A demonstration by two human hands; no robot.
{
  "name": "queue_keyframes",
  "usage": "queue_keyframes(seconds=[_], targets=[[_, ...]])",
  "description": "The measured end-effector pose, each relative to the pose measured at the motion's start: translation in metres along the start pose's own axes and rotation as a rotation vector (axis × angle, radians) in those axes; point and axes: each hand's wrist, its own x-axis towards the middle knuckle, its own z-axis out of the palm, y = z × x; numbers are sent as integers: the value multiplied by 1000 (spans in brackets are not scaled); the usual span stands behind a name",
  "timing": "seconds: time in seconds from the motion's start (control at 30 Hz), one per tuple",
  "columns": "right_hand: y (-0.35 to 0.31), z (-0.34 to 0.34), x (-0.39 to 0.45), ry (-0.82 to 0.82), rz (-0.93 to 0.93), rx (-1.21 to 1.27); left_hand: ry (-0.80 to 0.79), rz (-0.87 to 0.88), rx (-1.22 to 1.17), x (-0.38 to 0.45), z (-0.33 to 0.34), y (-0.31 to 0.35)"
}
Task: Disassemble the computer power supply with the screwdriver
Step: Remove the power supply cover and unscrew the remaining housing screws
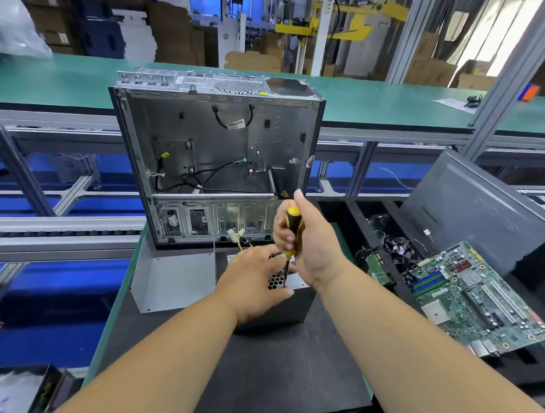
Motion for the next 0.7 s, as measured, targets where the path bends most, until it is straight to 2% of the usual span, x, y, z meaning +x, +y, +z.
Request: queue_keyframes(seconds=[0.17, 0.23, 0.37, 0.43, 0.53, 0.7], targets=[[4, -9, -2, -23, -15, -71, 9, -6, -24, 1, 1, -1], [2, -12, -4, 35, 6, -103, -8, -3, -2, 2, 2, -2], [-2, -15, -3, 251, 27, -108, -38, -12, 20, 3, 3, -4], [-4, -14, 0, 301, 51, -42, -39, -14, 14, 3, 4, -5], [-4, -8, 1, 274, 94, 121, -37, -4, 25, 3, 4, -6], [2, -3, -1, 86, 13, 101, -22, 1, 47, 3, 2, -4]])
